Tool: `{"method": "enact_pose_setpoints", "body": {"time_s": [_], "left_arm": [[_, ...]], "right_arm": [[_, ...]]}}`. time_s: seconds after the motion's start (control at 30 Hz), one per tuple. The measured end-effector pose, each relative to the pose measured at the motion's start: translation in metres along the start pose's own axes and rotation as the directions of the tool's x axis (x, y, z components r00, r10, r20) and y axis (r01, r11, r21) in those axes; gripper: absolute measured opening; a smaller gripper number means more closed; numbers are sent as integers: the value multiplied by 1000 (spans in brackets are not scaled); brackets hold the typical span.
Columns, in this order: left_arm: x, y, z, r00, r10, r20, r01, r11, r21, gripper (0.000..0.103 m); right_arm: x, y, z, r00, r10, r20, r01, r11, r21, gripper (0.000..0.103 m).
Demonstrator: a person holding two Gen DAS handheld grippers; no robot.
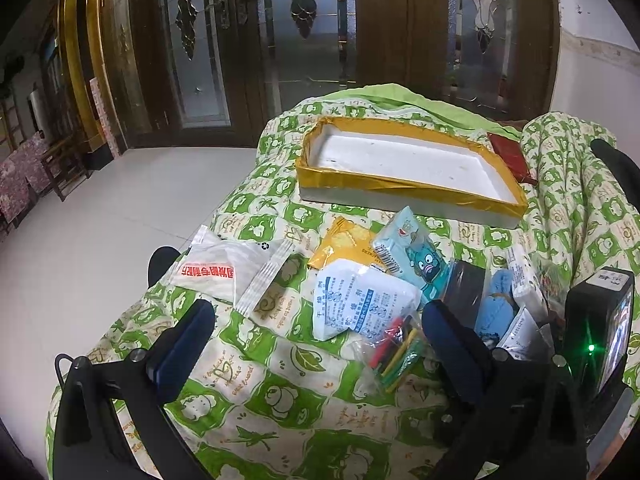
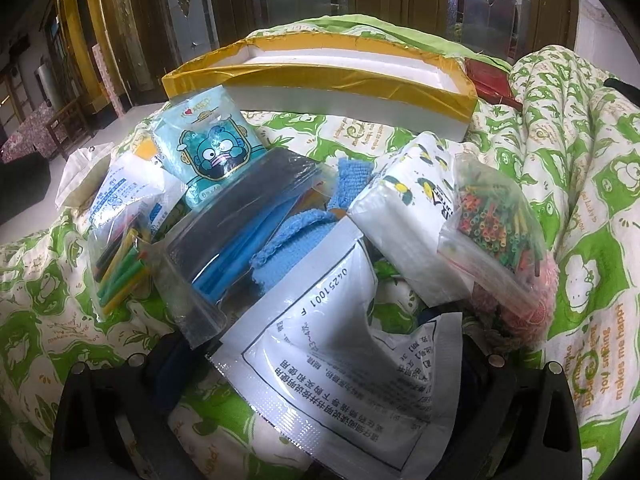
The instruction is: Organize soft objects
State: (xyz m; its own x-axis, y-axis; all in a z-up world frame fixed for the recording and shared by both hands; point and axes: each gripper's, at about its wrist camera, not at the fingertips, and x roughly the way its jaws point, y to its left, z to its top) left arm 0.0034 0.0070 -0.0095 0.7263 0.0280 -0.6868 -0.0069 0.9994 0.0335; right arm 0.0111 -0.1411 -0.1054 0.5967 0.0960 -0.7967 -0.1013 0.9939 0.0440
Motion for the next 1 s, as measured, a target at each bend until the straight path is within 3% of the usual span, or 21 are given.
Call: {"method": "enact_pose_setpoints", "body": {"time_s": [0.23,0.37,0.53,0.8,1.0], "left_arm": [[-1,1,-1,1000,11,1,-11,1000,-3,103],[-2,3,-1,1000,18,2,-18,1000,-15,103],[-1,3,-1,1000,21,0,-21,1000,-14,103],[0,2,0,1000,18,-3,-19,1000,-13,103],[4,1,-5,997,-61,-38,60,998,-21,103]], "right_arm": [[-2,-6,16,995,66,-75,-67,998,-18,103],[-38,-13,21,997,59,48,-58,998,-30,103],[-81,-28,37,976,57,209,-55,998,-12,103],[-84,-46,41,983,33,179,-36,999,17,103],[-88,-45,37,982,30,186,-34,999,20,103]]}}
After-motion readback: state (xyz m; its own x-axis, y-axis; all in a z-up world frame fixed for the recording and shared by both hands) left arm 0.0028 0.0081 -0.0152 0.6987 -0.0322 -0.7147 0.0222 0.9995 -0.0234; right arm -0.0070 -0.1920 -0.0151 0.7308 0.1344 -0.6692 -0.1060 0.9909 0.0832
